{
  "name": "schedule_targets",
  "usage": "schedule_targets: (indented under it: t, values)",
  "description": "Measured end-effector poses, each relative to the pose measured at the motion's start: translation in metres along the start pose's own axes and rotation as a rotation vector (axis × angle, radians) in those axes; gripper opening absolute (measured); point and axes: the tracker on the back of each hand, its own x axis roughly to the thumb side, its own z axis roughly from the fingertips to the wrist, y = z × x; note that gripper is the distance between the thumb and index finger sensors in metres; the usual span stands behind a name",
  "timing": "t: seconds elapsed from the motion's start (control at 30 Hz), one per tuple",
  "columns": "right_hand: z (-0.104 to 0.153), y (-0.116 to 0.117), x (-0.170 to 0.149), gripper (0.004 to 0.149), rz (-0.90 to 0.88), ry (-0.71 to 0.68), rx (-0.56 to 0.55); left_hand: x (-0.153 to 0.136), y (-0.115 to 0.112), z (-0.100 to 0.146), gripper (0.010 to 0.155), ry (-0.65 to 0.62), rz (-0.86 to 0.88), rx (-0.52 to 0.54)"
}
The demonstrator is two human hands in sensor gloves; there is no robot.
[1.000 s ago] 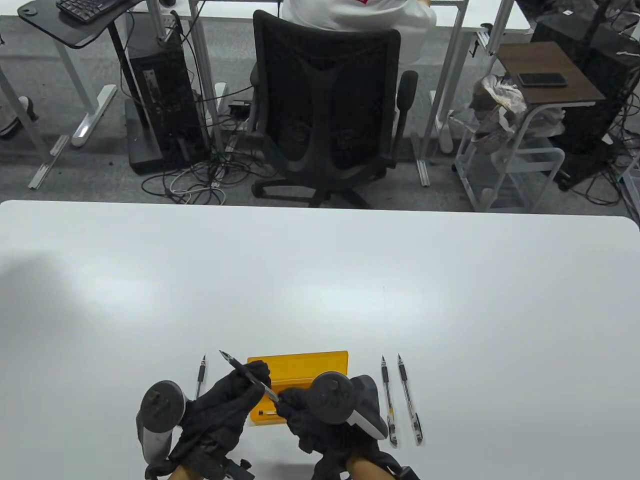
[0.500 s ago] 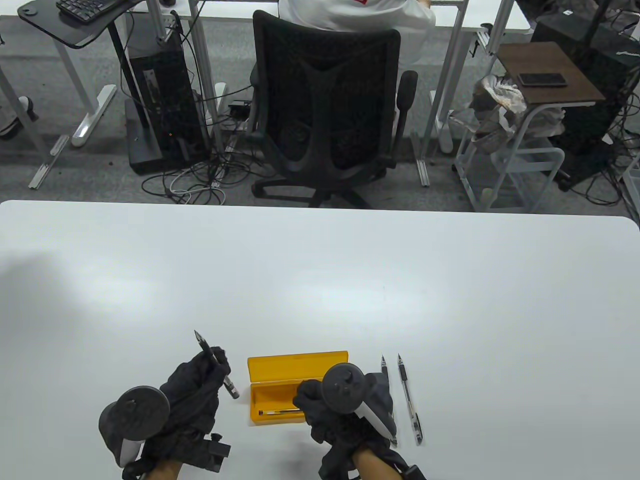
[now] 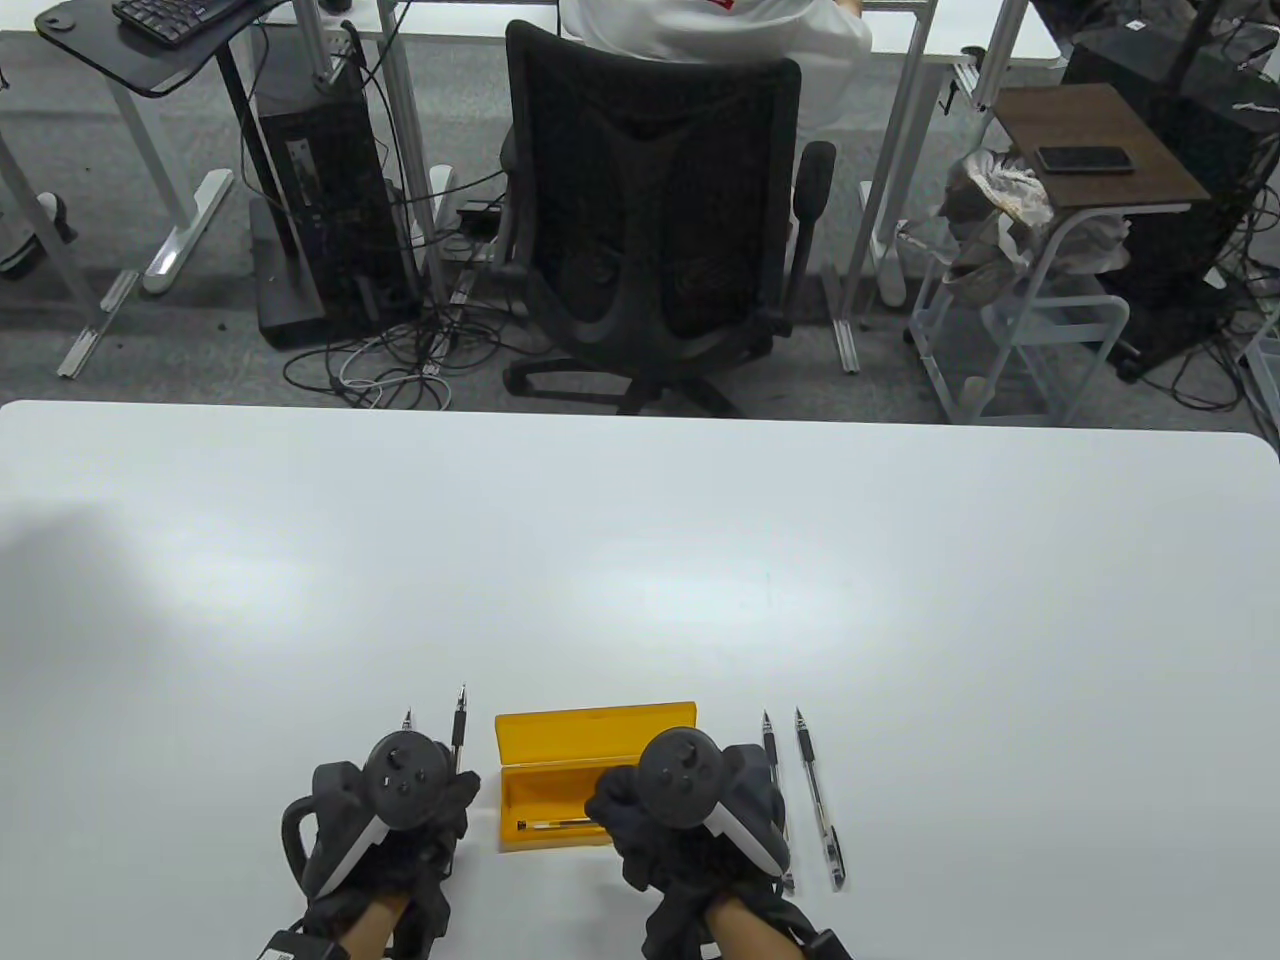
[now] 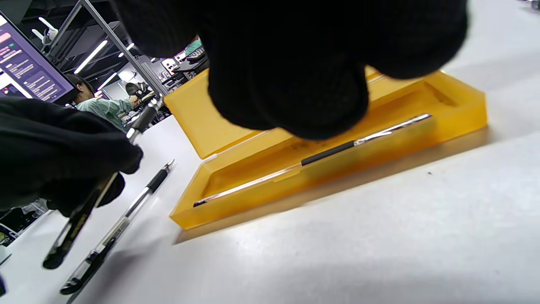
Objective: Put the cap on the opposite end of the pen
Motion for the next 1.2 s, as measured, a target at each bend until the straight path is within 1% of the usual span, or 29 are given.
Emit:
schedule_targets:
  t: [0.1, 0.27, 0.4, 0.43, 0.7, 1.2]
  values:
    - [-0.001, 0.001, 0.000, 0.052, 0.010, 0.004, 0.008, 0.005, -0.008, -0.003, 0.053, 0.003, -0.113, -0.017]
    - [-0.001, 0.001, 0.000, 0.052, 0.014, 0.000, 0.007, 0.010, -0.022, -0.008, 0.053, 0.030, -0.252, -0.057]
    - [-0.001, 0.001, 0.000, 0.053, 0.017, -0.003, 0.010, 0.012, -0.028, -0.011, 0.053, 0.056, -0.341, -0.086]
    - [-0.001, 0.001, 0.001, 0.052, 0.021, -0.002, 0.014, 0.011, -0.029, -0.012, 0.053, 0.067, -0.347, -0.098]
    - [-0.001, 0.003, 0.002, 0.053, 0.031, -0.004, 0.028, 0.011, -0.030, -0.011, 0.055, 0.078, -0.337, -0.101]
    - [-0.001, 0.002, 0.002, 0.053, 0.035, -0.005, 0.022, 0.013, -0.030, -0.010, 0.059, 0.070, -0.352, -0.109]
